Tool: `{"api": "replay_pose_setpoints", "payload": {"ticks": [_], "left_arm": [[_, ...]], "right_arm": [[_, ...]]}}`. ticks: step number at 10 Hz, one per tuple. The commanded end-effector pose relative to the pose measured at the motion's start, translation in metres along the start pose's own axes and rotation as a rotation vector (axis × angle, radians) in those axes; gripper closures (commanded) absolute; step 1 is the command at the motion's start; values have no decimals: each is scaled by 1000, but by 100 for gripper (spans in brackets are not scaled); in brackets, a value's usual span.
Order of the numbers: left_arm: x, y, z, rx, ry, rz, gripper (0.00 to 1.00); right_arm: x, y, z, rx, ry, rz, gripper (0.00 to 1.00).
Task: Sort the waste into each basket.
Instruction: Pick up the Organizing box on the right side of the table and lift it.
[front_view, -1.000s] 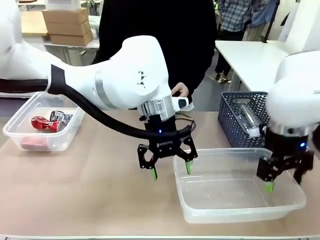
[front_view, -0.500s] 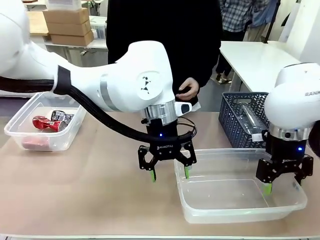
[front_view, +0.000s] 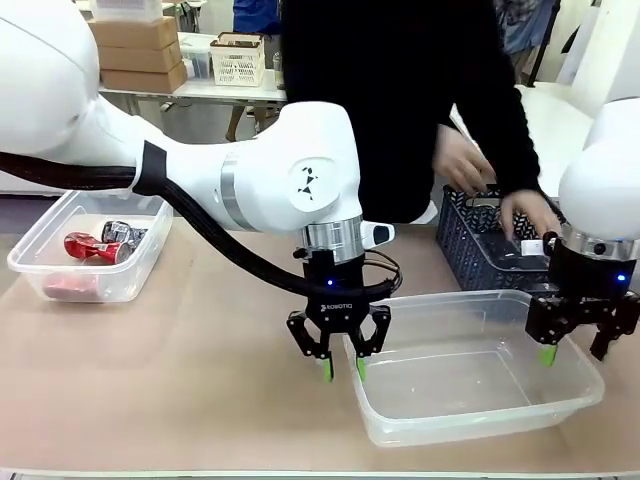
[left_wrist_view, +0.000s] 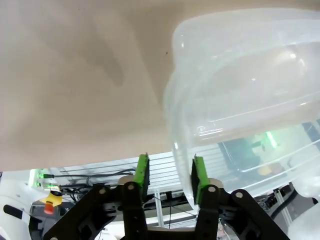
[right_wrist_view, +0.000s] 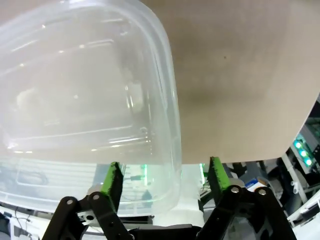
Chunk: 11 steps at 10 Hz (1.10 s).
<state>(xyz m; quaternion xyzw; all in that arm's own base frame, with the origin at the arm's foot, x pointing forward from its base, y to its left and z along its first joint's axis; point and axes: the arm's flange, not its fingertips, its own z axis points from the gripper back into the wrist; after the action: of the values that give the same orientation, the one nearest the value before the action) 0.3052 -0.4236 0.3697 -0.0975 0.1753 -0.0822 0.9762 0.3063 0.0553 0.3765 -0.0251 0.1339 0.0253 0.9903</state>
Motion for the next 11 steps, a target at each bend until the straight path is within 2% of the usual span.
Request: {"api": "replay_pose_setpoints", "payload": {"ticks": [1, 2, 3, 8, 11], "left_arm": [[0, 2, 1, 13, 1, -9, 98], [0, 1, 1, 18, 2, -8, 100], [0, 1, 0, 24, 6, -7, 100], [1, 0, 3, 21, -2, 0, 100], [-7, 4, 18, 0, -40, 16, 100]], "right_arm": [[-5, 6, -24, -42, -10, 11, 100], [-6, 7, -26, -37, -20, 18, 63], [-6, 6, -28, -36, -23, 15, 100], [-10, 0, -31, 3, -27, 33, 100], [-19, -1, -14, 23, 6, -9, 100]]}}
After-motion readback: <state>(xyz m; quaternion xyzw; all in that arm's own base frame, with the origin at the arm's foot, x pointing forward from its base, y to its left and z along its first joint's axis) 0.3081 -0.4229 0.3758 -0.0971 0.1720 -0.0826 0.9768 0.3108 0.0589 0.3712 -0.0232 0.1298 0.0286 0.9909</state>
